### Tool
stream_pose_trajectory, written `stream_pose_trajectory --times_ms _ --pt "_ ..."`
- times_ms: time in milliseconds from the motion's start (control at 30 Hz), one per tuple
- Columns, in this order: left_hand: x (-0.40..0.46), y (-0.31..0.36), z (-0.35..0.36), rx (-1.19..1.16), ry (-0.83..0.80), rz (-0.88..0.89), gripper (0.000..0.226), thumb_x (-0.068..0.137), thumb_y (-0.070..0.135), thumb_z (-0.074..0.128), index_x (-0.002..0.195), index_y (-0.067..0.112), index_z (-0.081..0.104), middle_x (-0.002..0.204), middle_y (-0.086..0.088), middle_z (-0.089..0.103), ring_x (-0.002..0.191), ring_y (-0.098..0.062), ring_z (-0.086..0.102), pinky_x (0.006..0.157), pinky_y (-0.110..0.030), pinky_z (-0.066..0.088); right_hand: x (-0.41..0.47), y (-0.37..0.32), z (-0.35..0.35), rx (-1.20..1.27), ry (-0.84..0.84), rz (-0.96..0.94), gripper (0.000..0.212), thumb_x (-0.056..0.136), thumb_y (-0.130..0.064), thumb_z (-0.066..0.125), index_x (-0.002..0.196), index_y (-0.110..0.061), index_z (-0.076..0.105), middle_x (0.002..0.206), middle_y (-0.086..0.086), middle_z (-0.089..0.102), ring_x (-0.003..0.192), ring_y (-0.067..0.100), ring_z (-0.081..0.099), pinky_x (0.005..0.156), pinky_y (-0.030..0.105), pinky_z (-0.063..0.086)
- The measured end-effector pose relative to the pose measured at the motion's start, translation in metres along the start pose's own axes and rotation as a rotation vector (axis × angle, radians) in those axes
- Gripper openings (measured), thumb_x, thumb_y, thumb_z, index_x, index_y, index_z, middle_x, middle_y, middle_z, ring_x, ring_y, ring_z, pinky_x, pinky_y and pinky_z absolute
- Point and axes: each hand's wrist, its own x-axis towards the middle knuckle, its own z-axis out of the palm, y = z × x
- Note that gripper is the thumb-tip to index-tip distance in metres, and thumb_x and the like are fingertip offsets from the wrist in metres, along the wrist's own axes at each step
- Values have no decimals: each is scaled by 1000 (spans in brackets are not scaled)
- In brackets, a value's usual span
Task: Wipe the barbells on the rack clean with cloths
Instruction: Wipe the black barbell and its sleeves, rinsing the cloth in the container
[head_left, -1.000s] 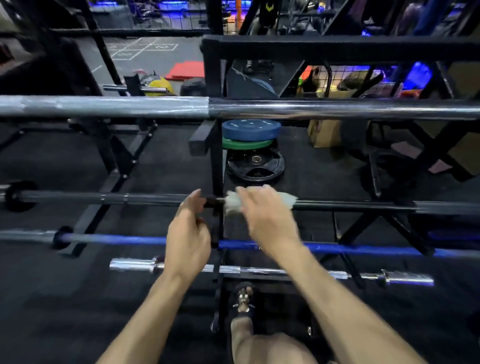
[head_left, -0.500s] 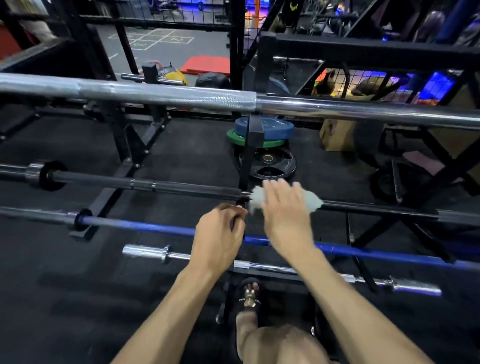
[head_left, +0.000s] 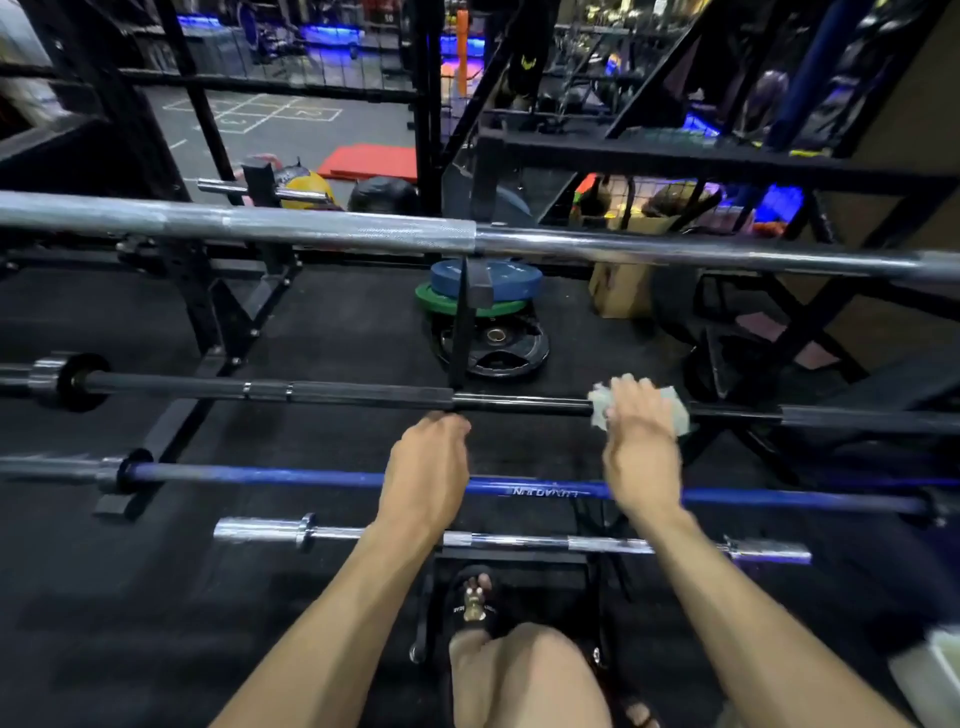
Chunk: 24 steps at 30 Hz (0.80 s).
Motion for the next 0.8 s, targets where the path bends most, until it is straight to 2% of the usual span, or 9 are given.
stream_pose_trajectory --times_ms 100,167,233,267,333,400,467,633,800 --pt "-8 7 -5 1 -74 -3 30 99 2 44 110 13 70 108 -7 71 99 -32 65 81 -43 52 -13 -44 -2 204 -131 -95 45 93 9 49 136 0 57 141 16 57 135 40 49 115 38 34" --pt "-18 14 -11 -20 -120 26 35 103 10 44 126 20 67 125 -3 68 120 -29 59 98 -40 48 -20 -60 -22 387 -223 -43 35 106 -8 45 137 -5 61 139 6 61 137 23 49 114 20 28" --pt "-29 24 -15 -83 -155 97 31 104 17 47 129 23 66 130 4 65 125 -21 56 104 -36 45 -28 -62 -53 559 -284 105 28 108 -17 43 108 -13 71 105 -1 72 99 14 61 89 25 41" --pt "-34 30 -17 -139 -159 126 29 104 20 50 128 23 66 130 6 65 123 -17 57 104 -35 45 -34 -61 -70 616 -306 165 31 108 -18 43 86 -19 64 83 -8 67 79 12 55 76 29 39" --pt "-47 48 -20 -266 -174 167 26 103 23 55 126 23 68 125 9 68 115 -11 62 102 -30 47 -47 -51 -102 813 -370 285 40 109 -19 41 71 -20 52 64 -15 59 64 7 47 66 28 38" --pt "-59 71 -23 -400 -212 183 24 102 26 59 124 23 69 115 12 70 101 -1 65 93 -19 49 -60 -37 -132 1087 -445 439 39 111 -20 40 89 -9 70 89 -6 77 83 15 66 78 28 50" --pt "-70 100 -26 -530 -288 198 20 100 28 63 118 26 71 106 16 72 92 4 66 83 -11 48 -74 -19 -164 1299 -445 578 36 111 -17 38 114 -3 71 116 11 75 109 28 70 94 39 54" --pt "-97 171 -26 -626 -481 306 22 89 56 64 106 43 71 98 12 76 94 -11 71 93 -40 55 -101 21 -246 1682 -354 651 38 110 -20 35 131 3 59 128 20 68 118 30 67 92 37 59" --pt "-112 242 -9 -639 -571 433 32 84 63 61 90 34 74 86 -1 75 82 -26 72 88 -54 57 -121 76 -295 1770 -254 661 41 110 -22 35 138 0 54 132 19 66 121 32 65 97 42 57"
